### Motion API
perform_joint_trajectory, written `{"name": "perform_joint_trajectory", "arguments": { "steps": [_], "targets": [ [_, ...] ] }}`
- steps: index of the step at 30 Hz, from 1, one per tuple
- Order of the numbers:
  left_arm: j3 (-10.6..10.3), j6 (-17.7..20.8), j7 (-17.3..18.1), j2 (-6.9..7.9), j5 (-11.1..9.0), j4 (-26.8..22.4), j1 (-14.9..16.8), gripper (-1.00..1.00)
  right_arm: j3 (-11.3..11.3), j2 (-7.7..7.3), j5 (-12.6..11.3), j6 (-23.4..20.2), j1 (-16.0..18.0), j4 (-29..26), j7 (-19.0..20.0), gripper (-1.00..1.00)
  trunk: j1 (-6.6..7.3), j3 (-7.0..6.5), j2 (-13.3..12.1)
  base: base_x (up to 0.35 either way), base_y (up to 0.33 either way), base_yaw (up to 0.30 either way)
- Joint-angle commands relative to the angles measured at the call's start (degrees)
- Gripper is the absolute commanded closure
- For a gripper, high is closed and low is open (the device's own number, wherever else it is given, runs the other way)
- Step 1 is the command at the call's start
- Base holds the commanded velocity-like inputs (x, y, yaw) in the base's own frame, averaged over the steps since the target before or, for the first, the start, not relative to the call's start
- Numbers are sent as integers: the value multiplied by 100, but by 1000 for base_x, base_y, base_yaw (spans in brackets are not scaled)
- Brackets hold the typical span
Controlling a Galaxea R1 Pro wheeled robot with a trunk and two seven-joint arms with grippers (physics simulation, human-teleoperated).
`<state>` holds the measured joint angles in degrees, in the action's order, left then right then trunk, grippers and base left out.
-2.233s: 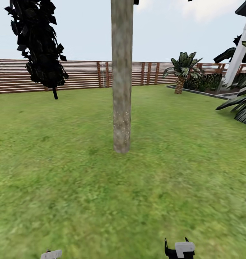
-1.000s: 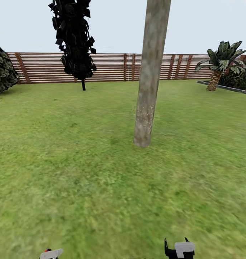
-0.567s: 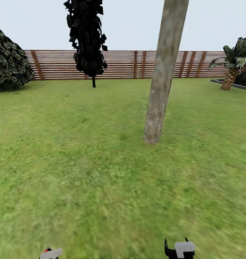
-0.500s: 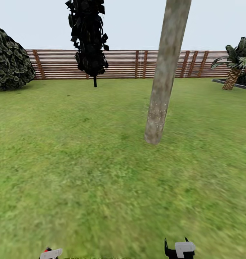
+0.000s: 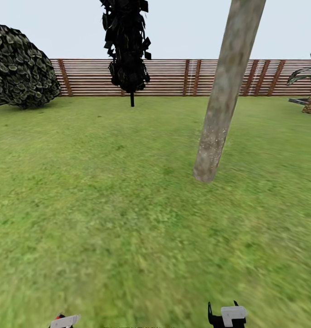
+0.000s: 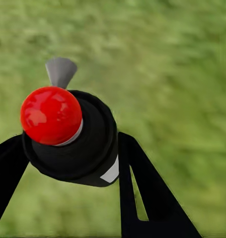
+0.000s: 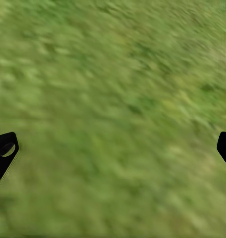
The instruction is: In the garden, pick up the pesticide atomizer on the floor and spray pesticide onto both trees until each tree trunk is fully covered.
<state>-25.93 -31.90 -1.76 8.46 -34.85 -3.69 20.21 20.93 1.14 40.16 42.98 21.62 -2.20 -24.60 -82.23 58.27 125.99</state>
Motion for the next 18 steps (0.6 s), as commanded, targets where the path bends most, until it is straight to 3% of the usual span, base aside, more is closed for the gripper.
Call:
{"name": "perform_joint_trajectory", "arguments": {
  "steps": [1, 18],
  "targets": [
    [-1, 0, 0, -2, 3, 0, 0, 100, -1, 0, 1, 0, 0, 0, 0, -100, 0, 8, 0, 0, 0, 176],
    [0, 0, 0, 6, 1, 0, 0, 100, -1, 0, 1, 0, 0, 0, 0, -100, 0, 134, 0, 0, 0, 178]
  ]
}}
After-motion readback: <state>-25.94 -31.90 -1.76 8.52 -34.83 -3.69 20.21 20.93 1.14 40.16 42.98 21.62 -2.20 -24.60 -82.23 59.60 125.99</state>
